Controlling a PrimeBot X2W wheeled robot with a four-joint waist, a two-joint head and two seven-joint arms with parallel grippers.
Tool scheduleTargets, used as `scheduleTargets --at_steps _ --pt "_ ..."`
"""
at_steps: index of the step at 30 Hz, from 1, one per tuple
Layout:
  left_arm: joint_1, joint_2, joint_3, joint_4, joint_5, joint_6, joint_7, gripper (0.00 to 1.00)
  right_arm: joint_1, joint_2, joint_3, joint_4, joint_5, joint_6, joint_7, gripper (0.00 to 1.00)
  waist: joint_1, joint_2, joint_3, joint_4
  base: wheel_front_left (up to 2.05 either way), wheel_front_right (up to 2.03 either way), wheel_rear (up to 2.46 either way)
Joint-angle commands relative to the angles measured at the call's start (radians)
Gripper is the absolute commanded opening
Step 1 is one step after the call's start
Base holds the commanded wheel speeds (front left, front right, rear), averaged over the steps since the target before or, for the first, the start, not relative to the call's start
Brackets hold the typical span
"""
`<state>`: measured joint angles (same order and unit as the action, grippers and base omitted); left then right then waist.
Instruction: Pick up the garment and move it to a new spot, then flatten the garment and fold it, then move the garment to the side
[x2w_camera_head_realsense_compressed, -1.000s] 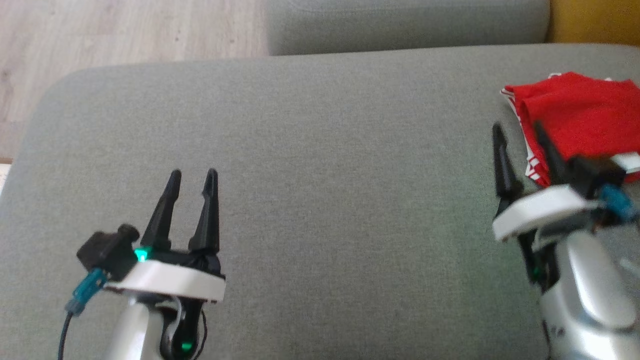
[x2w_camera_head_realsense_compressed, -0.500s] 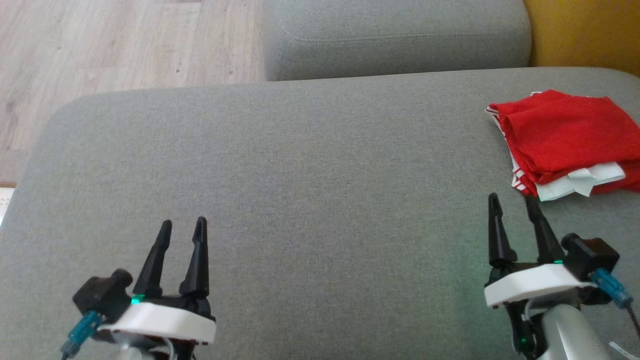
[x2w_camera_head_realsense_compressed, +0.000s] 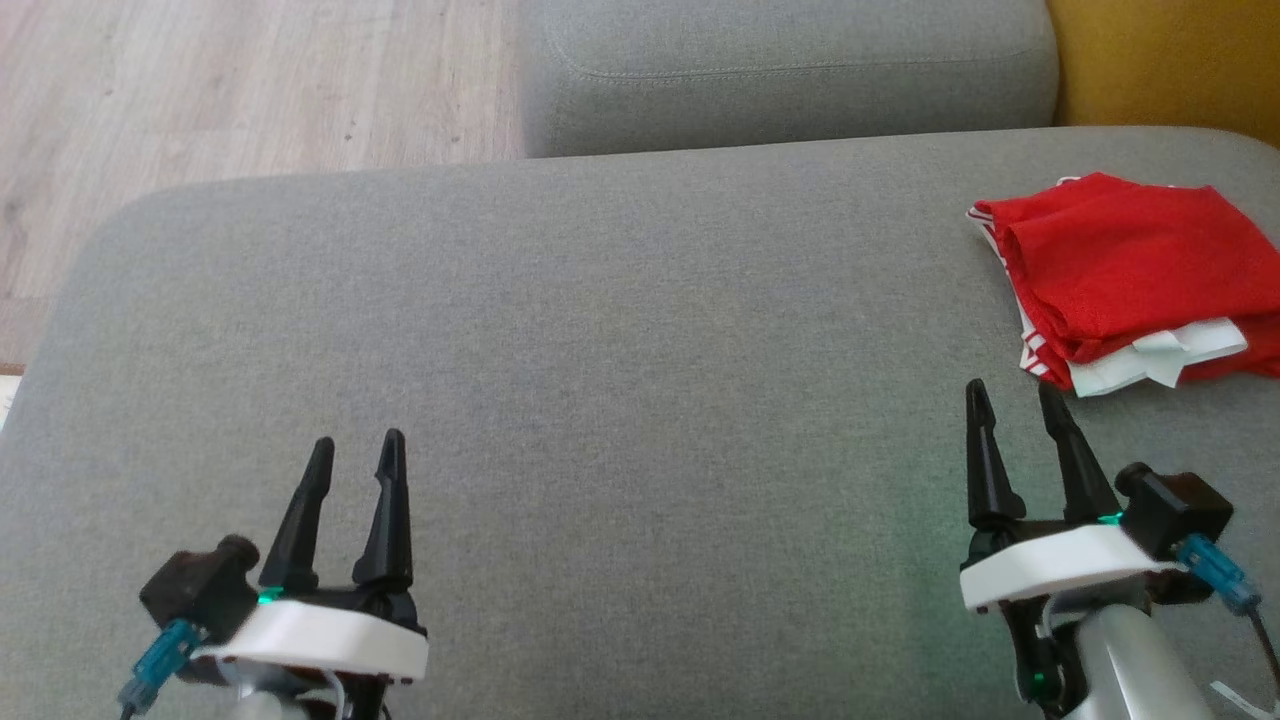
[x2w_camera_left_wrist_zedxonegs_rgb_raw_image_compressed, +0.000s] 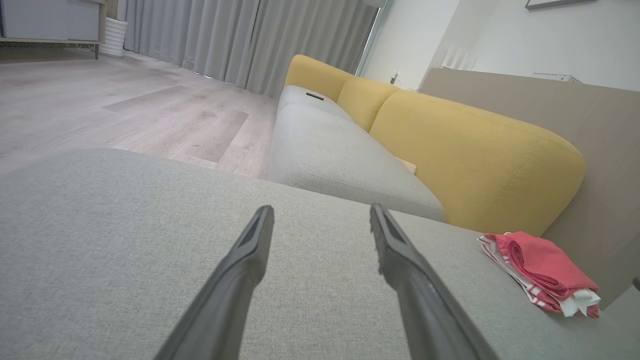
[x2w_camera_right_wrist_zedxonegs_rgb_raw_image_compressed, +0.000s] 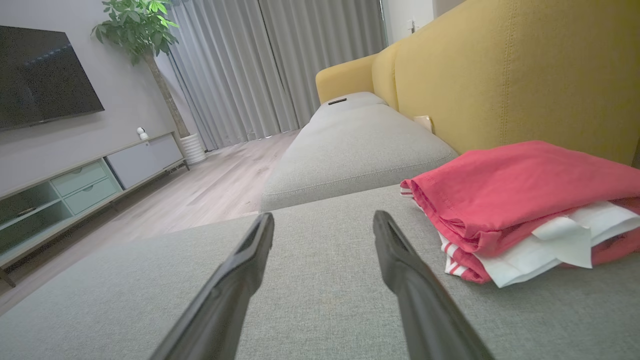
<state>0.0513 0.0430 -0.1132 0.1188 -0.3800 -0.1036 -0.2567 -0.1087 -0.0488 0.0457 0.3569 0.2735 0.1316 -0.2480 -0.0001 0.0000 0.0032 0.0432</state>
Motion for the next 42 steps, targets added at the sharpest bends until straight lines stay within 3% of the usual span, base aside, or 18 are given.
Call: scheduleTargets --at_steps 1,37,38,42 --pt "-0.058 0.007 0.036 -0.033 -0.001 0.006 -0.005 1.0 -0.04 -0.002 0.025 -0.036 0.009 -0.001 -0.013 1.0 0.0001 0.0 0.001 0.0 0.0 0.0 0.0" --pt "-0.052 0.007 0.05 -0.029 -0.032 0.003 -0.005 1.0 -0.041 -0.001 0.035 -0.051 0.027 -0.001 -0.014 1.0 0.0001 0.0 -0.002 -0.006 0.0 0.0 0.0" --pt "0.0 0.0 0.018 0.008 -0.028 0.004 0.0 0.0 -0.001 0.0 0.009 -0.02 0.026 0.0 0.0 0.0 0.0001 0.0 -0.001 -0.006 0.0 0.0 0.0" --pt "0.022 -0.003 0.016 0.061 -0.033 0.004 0.002 0.0 0.023 0.002 0.011 0.028 0.031 0.0 0.003 0.0 0.0001 0.0 -0.001 -0.006 0.0 0.0 0.0"
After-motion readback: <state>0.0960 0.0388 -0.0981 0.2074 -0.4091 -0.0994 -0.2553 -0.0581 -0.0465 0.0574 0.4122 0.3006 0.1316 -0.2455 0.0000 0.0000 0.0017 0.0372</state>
